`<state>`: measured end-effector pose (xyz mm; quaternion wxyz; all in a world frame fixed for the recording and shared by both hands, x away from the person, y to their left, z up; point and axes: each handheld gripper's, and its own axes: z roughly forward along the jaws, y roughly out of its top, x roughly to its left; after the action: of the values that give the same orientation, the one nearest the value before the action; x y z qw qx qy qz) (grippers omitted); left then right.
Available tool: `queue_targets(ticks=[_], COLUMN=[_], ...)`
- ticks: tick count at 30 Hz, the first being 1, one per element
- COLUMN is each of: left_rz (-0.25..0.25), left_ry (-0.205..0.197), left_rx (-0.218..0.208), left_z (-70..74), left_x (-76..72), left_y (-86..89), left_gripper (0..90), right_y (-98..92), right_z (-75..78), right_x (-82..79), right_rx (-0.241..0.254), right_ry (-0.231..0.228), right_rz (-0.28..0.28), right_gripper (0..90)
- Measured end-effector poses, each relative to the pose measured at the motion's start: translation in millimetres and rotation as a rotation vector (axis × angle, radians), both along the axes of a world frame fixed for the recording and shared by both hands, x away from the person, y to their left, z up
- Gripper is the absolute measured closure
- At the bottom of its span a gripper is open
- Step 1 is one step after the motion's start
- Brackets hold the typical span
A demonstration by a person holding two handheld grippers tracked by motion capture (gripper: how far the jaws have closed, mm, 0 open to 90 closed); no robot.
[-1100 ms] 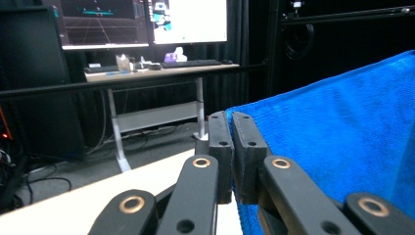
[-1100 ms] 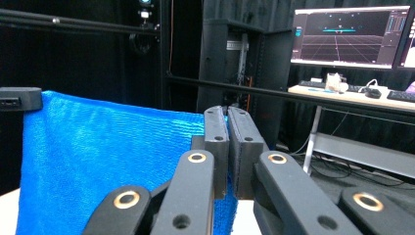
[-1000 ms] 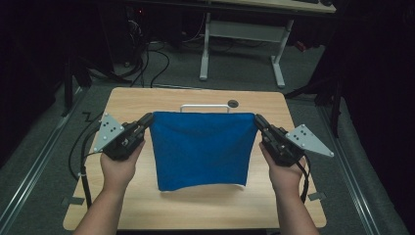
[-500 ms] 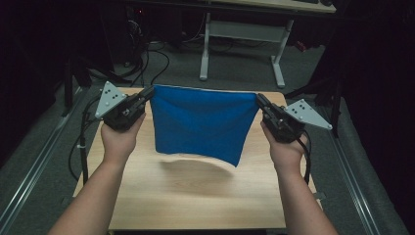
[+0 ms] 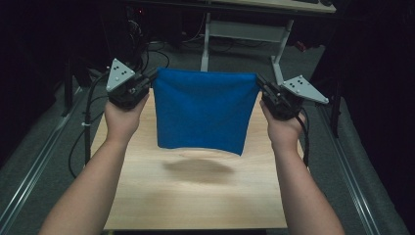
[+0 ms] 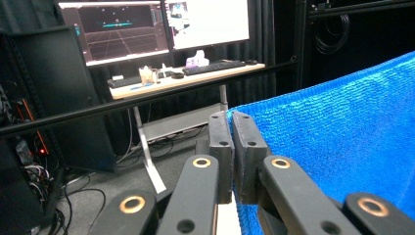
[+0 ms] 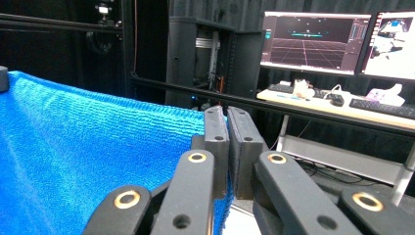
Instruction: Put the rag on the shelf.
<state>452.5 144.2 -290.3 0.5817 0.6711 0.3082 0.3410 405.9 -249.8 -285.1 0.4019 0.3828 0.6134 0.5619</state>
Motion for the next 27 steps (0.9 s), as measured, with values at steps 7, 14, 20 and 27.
queue_targets(ticks=[7, 14, 20, 27], left_rz=[0.02, 0.066, 0.101, 0.126], left_ry=[0.011, 0.027, 0.052, 0.169], left_rx=[0.037, 0.079, 0.134, 0.14], left_z=[-0.8, -0.9, -1.1, -32.4], left_x=[18.8, 47.5, 70.9, 94.3], left_y=[-4.3, -13.2, -18.5, -20.1], left_gripper=[87.9, 87.8, 87.8, 87.8], right_y=[-0.2, -2.0, -0.1, 1.1], right_z=[3.5, -1.8, -3.5, -27.5], right_x=[22.6, 58.1, 85.2, 114.6], right_rx=[0.009, -0.003, -0.047, -0.084], right_ry=[0.006, 0.056, 0.078, 0.169], right_rz=[-0.017, -0.037, -0.054, -0.084], right_gripper=[88.3, 88.3, 88.2, 88.4])
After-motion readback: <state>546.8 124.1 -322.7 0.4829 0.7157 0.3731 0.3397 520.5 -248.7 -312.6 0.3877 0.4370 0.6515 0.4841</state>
